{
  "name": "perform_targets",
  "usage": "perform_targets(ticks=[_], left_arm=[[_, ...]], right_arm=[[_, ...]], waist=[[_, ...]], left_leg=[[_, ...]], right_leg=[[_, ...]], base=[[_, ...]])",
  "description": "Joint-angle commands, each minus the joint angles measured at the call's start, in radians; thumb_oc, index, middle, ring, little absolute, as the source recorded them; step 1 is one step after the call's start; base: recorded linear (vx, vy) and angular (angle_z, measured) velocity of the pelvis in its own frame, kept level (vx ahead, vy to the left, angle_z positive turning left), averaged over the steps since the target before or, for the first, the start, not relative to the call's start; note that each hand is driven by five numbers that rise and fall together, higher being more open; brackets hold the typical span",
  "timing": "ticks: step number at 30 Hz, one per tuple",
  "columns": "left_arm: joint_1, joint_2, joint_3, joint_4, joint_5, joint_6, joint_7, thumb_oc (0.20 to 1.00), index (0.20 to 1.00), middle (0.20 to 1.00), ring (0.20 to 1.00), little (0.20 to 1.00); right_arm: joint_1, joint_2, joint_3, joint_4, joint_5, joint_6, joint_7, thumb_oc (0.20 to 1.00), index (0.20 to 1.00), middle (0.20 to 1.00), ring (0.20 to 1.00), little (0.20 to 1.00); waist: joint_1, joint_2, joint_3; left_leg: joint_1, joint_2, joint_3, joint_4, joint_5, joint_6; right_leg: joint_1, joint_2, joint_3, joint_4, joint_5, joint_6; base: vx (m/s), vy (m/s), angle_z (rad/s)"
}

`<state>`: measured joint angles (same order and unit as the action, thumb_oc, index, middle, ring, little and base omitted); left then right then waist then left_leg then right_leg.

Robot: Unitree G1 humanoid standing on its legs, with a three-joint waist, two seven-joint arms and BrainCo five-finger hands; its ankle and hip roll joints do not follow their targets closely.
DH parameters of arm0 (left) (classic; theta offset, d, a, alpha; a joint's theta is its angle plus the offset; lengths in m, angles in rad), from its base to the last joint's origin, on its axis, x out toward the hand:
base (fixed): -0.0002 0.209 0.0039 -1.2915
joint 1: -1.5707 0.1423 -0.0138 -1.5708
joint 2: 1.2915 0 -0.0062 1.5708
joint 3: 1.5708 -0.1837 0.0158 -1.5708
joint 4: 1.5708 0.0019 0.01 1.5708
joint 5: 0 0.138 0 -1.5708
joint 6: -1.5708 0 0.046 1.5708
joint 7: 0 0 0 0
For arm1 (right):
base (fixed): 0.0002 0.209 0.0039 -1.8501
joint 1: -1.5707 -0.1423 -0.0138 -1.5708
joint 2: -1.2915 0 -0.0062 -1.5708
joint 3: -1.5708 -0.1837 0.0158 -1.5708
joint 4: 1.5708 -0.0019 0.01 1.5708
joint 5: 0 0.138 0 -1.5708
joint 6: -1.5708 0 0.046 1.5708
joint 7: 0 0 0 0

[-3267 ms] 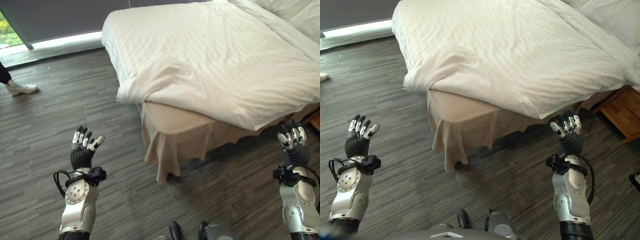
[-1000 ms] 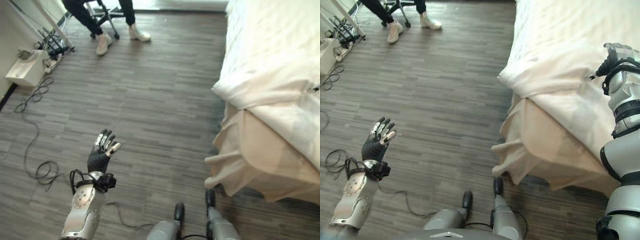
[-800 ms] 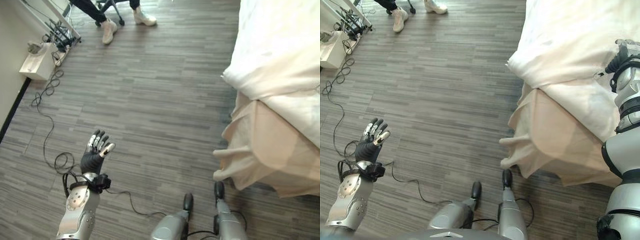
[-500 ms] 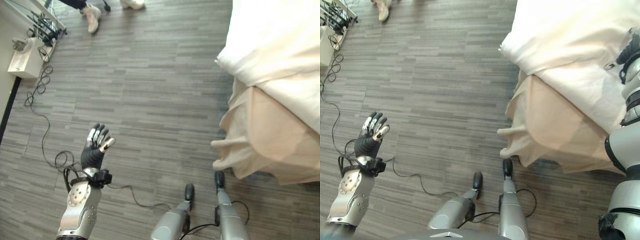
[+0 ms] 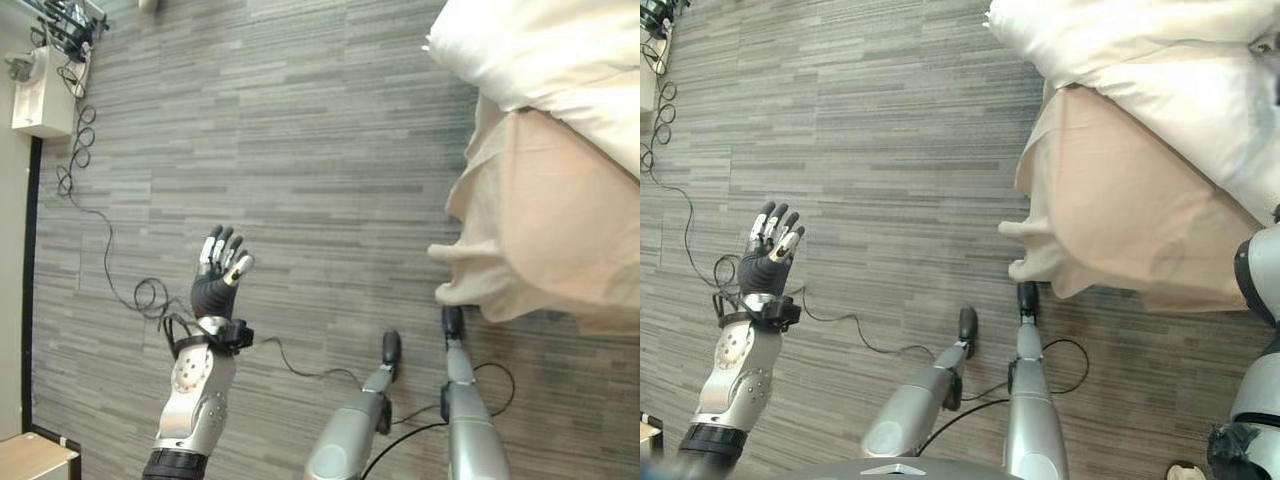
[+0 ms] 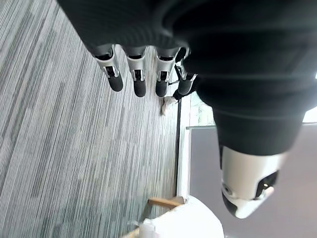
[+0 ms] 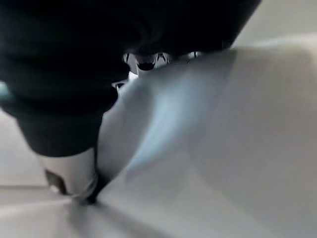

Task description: Making the bed.

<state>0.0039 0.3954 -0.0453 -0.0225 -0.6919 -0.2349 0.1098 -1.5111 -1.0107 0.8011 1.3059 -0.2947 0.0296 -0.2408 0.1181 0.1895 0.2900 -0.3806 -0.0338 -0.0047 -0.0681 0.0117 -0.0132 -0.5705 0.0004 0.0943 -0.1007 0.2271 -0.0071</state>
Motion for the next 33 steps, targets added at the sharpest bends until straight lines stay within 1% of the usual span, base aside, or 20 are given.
perform_targets(ticks=[1,3,4,5,6,7,8,9,10,11,13,14,15,17,18,23,25,31,32,33], left_arm=[[-0.059,0.016,-0.002,-0.057,0.026,-0.075,0.013,1.000,1.000,1.000,1.000,1.000],[-0.079,0.009,-0.014,-0.034,0.025,-0.081,0.019,1.000,1.000,1.000,1.000,1.000],[-0.097,0.004,-0.005,-0.014,0.025,-0.089,0.030,1.000,1.000,1.000,1.000,1.000],[-0.096,0.006,-0.005,-0.014,0.024,-0.089,0.030,1.000,1.000,1.000,1.000,1.000],[-0.099,0.004,0.005,-0.006,0.029,-0.093,0.037,1.000,1.000,1.000,1.000,1.000],[-0.080,-0.009,0.029,-0.002,0.025,-0.095,0.042,1.000,1.000,1.000,1.000,1.000],[-0.078,-0.008,0.028,-0.003,0.025,-0.095,0.042,1.000,1.000,1.000,1.000,1.000],[-0.065,-0.018,0.040,0.002,0.022,-0.096,0.047,1.000,1.000,1.000,1.000,1.000],[-0.055,-0.032,0.055,0.014,0.011,-0.100,0.055,1.000,1.000,1.000,1.000,1.000],[-0.054,-0.031,0.055,0.014,0.011,-0.100,0.055,1.000,1.000,1.000,1.000,1.000],[-0.044,-0.047,0.068,0.017,0.011,-0.102,0.074,1.000,1.000,1.000,1.000,1.000],[-0.032,-0.058,0.069,0.013,0.016,-0.103,0.079,1.000,1.000,1.000,1.000,1.000],[-0.031,-0.058,0.070,0.012,0.016,-0.103,0.079,1.000,1.000,1.000,1.000,1.000],[-0.028,-0.063,0.066,0.008,0.019,-0.105,0.084,1.000,1.000,1.000,1.000,1.000],[-0.018,-0.065,0.061,0.000,0.022,-0.113,0.090,1.000,1.000,1.000,1.000,1.000],[0.001,-0.057,0.066,0.007,0.027,-0.116,0.087,1.000,1.000,1.000,1.000,1.000],[0.005,-0.056,0.068,0.009,0.025,-0.115,0.085,1.000,1.000,1.000,1.000,1.000],[0.014,-0.050,0.081,0.022,0.017,-0.097,0.056,1.000,1.000,1.000,1.000,1.000],[0.015,-0.047,0.085,0.021,0.019,-0.090,0.054,1.000,1.000,1.000,1.000,1.000],[0.023,-0.042,0.099,0.038,0.019,-0.080,0.040,1.000,1.000,1.000,1.000,1.000]], right_arm=[[0.112,0.025,0.045,0.007,0.050,-0.026,0.011,0.200,0.200,0.200,0.200,0.200],[0.248,0.099,-0.042,-0.030,0.079,-0.044,0.017,0.200,0.200,0.200,0.200,0.200],[0.386,0.179,-0.107,-0.102,0.105,-0.062,0.024,0.200,0.200,0.200,0.200,0.200],[0.389,0.179,-0.109,-0.104,0.104,-0.061,0.024,0.200,0.200,0.200,0.200,0.200],[0.474,0.227,-0.131,-0.177,0.109,-0.070,0.040,0.200,0.200,0.200,0.200,0.200],[0.610,0.314,-0.176,-0.307,0.135,-0.082,0.065,0.200,0.200,0.200,0.200,0.200],[0.613,0.314,-0.178,-0.310,0.135,-0.081,0.065,0.200,0.200,0.200,0.200,0.200],[0.708,0.390,-0.198,-0.364,0.144,-0.081,0.082,0.200,0.200,0.200,0.200,0.200],[0.819,0.505,-0.215,-0.403,0.151,-0.080,0.107,0.200,0.200,0.200,0.200,0.200],[0.820,0.506,-0.215,-0.403,0.150,-0.080,0.107,0.200,0.200,0.200,0.200,0.200],[0.911,0.603,-0.203,-0.438,0.139,-0.077,0.141,0.200,0.200,0.200,0.200,0.200],[0.971,0.666,-0.164,-0.430,0.100,-0.073,0.166,0.200,0.200,0.200,0.200,0.200],[0.972,0.667,-0.164,-0.430,0.100,-0.073,0.165,0.200,0.200,0.200,0.200,0.200],[0.998,0.700,-0.139,-0.405,0.077,-0.074,0.175,0.200,0.200,0.200,0.200,0.200],[1.049,0.766,-0.093,-0.336,0.042,-0.071,0.196,0.200,0.200,0.200,0.200,0.200],[1.103,0.793,-0.031,-0.329,-0.008,-0.075,0.242,0.200,0.200,0.200,0.200,0.200],[1.115,0.798,-0.028,-0.319,-0.009,-0.074,0.245,0.200,0.200,0.200,0.200,0.200],[1.173,0.796,-0.051,-0.274,-0.021,-0.057,0.278,0.200,0.200,0.200,0.200,0.200],[1.187,0.792,-0.056,-0.295,-0.021,-0.056,0.285,0.200,0.200,0.200,0.200,0.200],[1.216,0.771,-0.060,-0.360,-0.028,-0.054,0.319,0.200,0.200,0.200,0.200,0.200]], waist=[[0.011,-0.013,0.056],[0.008,-0.010,0.058],[-0.002,-0.013,0.061],[-0.001,-0.014,0.061],[-0.010,-0.015,0.066],[-0.024,-0.018,0.069],[-0.023,-0.018,0.069],[-0.032,-0.020,0.070],[-0.040,-0.022,0.066],[-0.040,-0.023,0.066],[-0.047,-0.025,0.063],[-0.051,-0.025,0.059],[-0.052,-0.026,0.059],[-0.053,-0.026,0.057],[-0.050,-0.024,0.048],[-0.049,-0.032,0.028],[-0.049,-0.033,0.025],[-0.047,-0.061,-0.048],[-0.049,-0.069,-0.062],[-0.053,-0.087,-0.087]], left_leg=[[0.056,-0.028,-0.064,-0.019,0.098,-0.025],[0.071,-0.031,-0.071,-0.019,0.094,-0.023],[0.085,-0.031,-0.072,-0.019,0.087,-0.019],[0.086,-0.031,-0.073,-0.019,0.087,-0.019],[0.096,-0.031,-0.073,-0.019,0.082,-0.017],[0.108,-0.031,-0.070,-0.019,0.072,-0.012],[0.109,-0.031,-0.071,-0.019,0.071,-0.012],[0.118,-0.032,-0.070,-0.019,0.065,-0.009],[0.125,-0.034,-0.068,-0.019,0.052,-0.002],[0.126,-0.034,-0.068,-0.019,0.052,-0.002],[0.136,-0.035,-0.065,-0.019,0.043,0.002],[0.147,-0.037,-0.065,-0.019,0.030,0.008],[0.148,-0.037,-0.065,-0.019,0.030,0.008],[0.155,-0.037,-0.064,-0.019,0.026,0.010],[0.172,-0.040,-0.066,-0.019,0.015,0.019],[0.206,-0.041,-0.066,-0.019,-0.004,0.030],[0.217,-0.042,-0.066,-0.019,-0.008,0.034],[0.300,-0.041,-0.069,-0.019,-0.036,0.054],[0.313,-0.041,-0.069,-0.019,-0.039,0.057],[0.334,-0.040,-0.066,-0.017,-0.047,0.062]], right_leg=[[0.068,0.009,-0.044,0.083,-0.167,0.019],[0.085,0.009,-0.047,0.082,-0.171,0.021],[0.100,0.009,-0.049,0.082,-0.171,0.022],[0.102,0.008,-0.050,0.082,-0.171,0.022],[0.113,0.009,-0.050,0.081,-0.173,0.023],[0.126,0.008,-0.049,0.078,-0.174,0.024],[0.128,0.008,-0.049,0.078,-0.174,0.024],[0.140,0.007,-0.049,0.073,-0.174,0.026],[0.153,0.005,-0.048,0.066,-0.173,0.028],[0.155,0.005,-0.049,0.066,-0.173,0.028],[0.168,0.002,-0.049,0.062,-0.172,0.031],[0.181,-0.001,-0.048,0.058,-0.171,0.032],[0.182,-0.001,-0.049,0.058,-0.171,0.032],[0.192,-0.003,-0.050,0.055,-0.171,0.034],[0.214,-0.007,-0.051,0.050,-0.169,0.038],[0.251,-0.014,-0.051,0.045,-0.170,0.041],[0.262,-0.015,-0.052,0.044,-0.171,0.042],[0.351,-0.025,-0.060,0.036,-0.177,0.045],[0.363,-0.025,-0.064,0.035,-0.178,0.046],[0.383,-0.027,-0.064,0.034,-0.179,0.049]], base=[[0.00,0.000,0.00],[-0.01,0.017,0.01],[0.00,0.000,0.00],[-0.02,0.031,0.00],[-0.02,0.048,-0.02],[-0.02,0.048,-0.04],[-0.02,0.058,-0.05],[-0.02,0.072,-0.06],[-0.02,0.072,-0.07],[-0.03,0.077,-0.10],[-0.04,0.092,-0.16],[-0.04,0.095,-0.12],[-0.05,0.103,-0.05],[-0.05,0.090,0.01],[-0.06,0.102,0.03],[-0.06,0.105,0.02],[-0.05,0.084,0.03],[-0.06,0.096,0.07],[-0.06,0.112,0.17],[-0.03,0.083,0.12]])
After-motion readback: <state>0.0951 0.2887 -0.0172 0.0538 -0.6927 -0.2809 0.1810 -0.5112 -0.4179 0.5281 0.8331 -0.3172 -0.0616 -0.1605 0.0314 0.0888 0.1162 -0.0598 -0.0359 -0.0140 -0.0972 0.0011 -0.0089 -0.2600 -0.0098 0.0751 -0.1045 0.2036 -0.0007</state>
